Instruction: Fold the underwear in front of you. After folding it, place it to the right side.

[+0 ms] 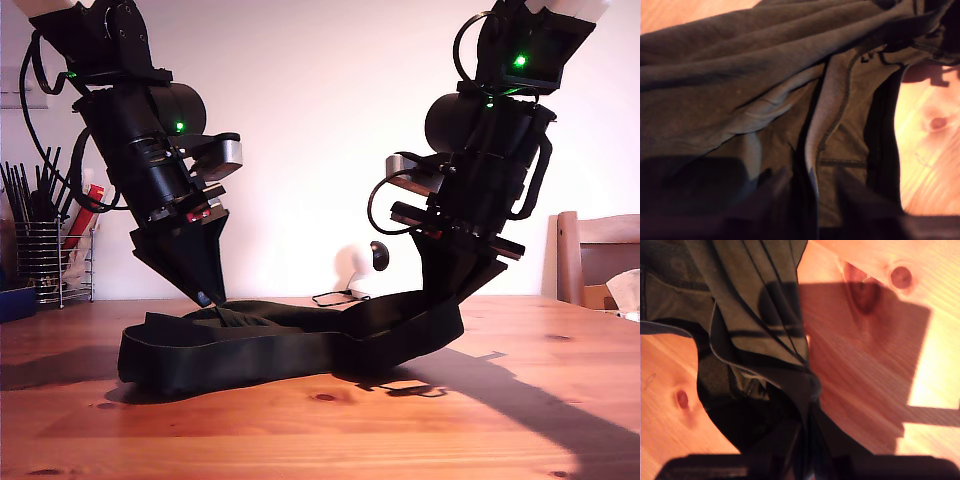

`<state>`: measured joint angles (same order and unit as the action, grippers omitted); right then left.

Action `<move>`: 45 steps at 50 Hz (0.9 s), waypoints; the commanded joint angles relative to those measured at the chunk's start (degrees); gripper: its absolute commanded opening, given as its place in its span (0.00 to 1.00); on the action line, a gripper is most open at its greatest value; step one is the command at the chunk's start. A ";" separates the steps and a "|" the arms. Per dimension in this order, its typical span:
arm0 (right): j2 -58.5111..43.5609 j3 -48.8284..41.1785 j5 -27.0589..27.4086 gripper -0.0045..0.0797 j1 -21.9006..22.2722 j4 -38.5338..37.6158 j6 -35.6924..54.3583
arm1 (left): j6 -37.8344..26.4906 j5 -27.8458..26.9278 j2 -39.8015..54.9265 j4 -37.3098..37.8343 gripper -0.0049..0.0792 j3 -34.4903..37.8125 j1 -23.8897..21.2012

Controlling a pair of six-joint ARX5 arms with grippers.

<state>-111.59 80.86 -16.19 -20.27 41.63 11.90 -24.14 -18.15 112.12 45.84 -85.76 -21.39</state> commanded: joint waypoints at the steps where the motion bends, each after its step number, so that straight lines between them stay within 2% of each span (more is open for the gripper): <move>1: 0.94 -0.52 -0.39 0.04 -0.07 -0.07 0.07 | 0.28 -0.61 0.94 -0.28 0.52 -0.15 -0.11; 23: 0.94 -0.52 -0.37 0.04 -0.04 -0.48 0.07 | 0.81 -0.87 7.52 1.22 0.52 -0.13 -0.50; 26: 0.94 -0.52 -0.37 0.04 -0.04 -0.46 0.07 | 0.81 -0.87 8.24 1.33 0.45 -0.09 -0.61; 28: 0.94 -0.52 -0.37 0.04 -0.04 -0.52 0.07 | 0.76 -0.85 8.44 1.53 0.35 -0.09 -0.76; 29: 0.94 -0.52 -0.37 0.04 -0.04 -0.52 0.07 | 0.76 -0.87 8.44 1.75 0.29 -0.09 -0.79; 32: 0.94 -0.52 -0.37 0.04 -0.07 -0.59 0.04 | 0.66 -0.94 8.44 2.43 0.03 -0.09 -1.01; 40: 0.94 -0.52 -0.37 0.04 -0.04 -0.61 0.04 | -2.08 -4.37 7.78 8.98 0.03 -0.13 -1.73; 45: 0.96 -0.52 -0.37 0.04 -0.04 -0.42 0.07 | -3.26 -4.33 7.78 13.86 0.03 -0.13 -2.67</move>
<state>-111.57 80.86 -16.19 -20.27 41.21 11.90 -26.15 -22.09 119.50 57.91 -85.76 -23.20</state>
